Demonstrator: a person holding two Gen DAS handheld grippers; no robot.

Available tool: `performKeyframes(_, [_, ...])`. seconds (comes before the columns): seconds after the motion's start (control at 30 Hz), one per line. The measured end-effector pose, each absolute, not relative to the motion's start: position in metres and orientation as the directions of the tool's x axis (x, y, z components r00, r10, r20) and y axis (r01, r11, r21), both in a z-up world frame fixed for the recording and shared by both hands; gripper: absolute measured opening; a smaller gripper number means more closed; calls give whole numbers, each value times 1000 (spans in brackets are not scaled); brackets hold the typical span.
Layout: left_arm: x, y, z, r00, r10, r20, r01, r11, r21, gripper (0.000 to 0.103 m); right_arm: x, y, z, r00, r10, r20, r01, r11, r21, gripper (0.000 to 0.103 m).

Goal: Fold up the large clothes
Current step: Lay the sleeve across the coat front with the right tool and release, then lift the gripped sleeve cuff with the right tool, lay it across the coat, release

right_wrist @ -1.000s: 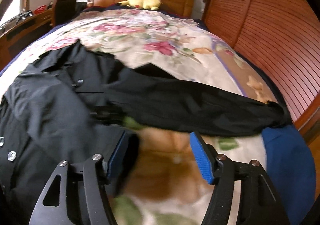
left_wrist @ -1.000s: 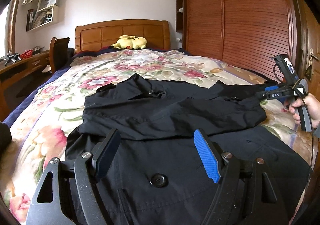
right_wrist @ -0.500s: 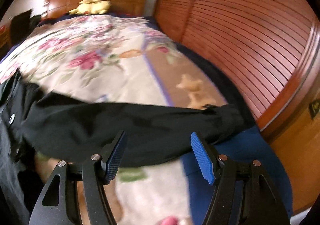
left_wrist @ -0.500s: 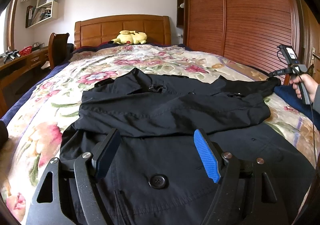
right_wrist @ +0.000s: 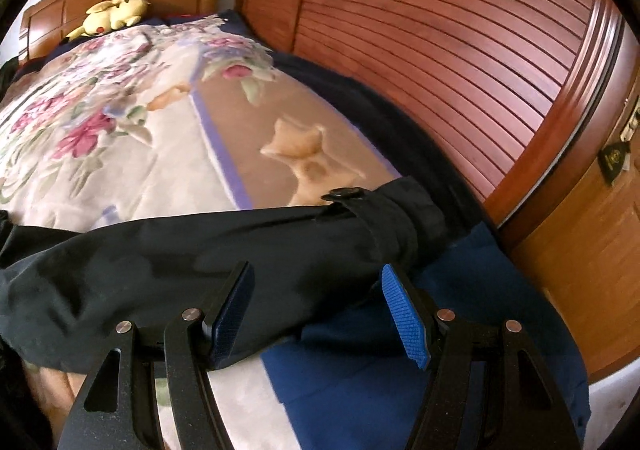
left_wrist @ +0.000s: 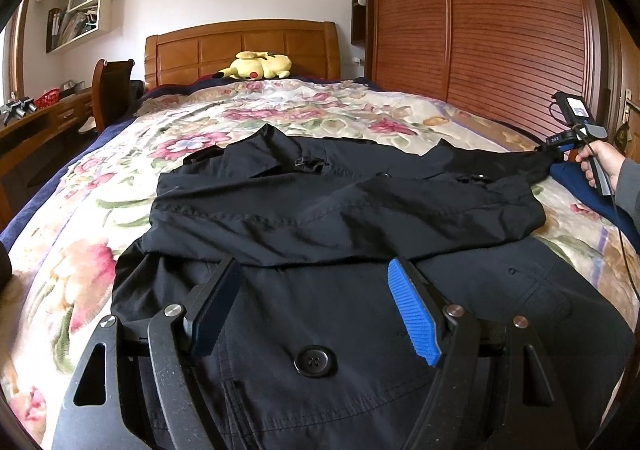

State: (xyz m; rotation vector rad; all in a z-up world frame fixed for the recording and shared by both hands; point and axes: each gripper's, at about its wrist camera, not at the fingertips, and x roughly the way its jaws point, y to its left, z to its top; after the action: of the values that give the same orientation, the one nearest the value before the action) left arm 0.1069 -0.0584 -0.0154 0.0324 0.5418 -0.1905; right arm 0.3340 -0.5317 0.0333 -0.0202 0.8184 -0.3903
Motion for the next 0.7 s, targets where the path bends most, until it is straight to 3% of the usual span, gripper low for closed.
performKeyframes(0.37, [107, -59, -16, 839, -171, -516, 189, 982, -19, 77, 346, -535, 16, 579, -325, -748, 321, 934, -158, 65])
performKeyframes(0.4, [107, -59, -16, 839, -171, -516, 189, 982, -19, 77, 347, -535, 14, 578, -321, -750, 312, 936, -161, 60])
performKeyframes(0.47, [107, -59, -16, 839, -171, -517, 188, 982, -19, 77, 350, -534, 10, 564, -323, -760, 300, 938, -176, 39])
performKeyframes(0.57, [107, -59, -16, 840, -171, -515, 189, 982, -18, 77, 352, -534, 3, 554, -320, -769, 284, 940, -187, 16])
performKeyframes(0.63, [107, -59, -16, 840, -171, -515, 189, 982, -17, 77, 352, -532, 2, 564, -309, -766, 269, 946, -184, 8])
performKeyframes(0.7, [107, -59, -16, 840, -171, -516, 189, 982, -17, 77, 349, -530, 5, 580, -314, -751, 261, 946, -194, 5])
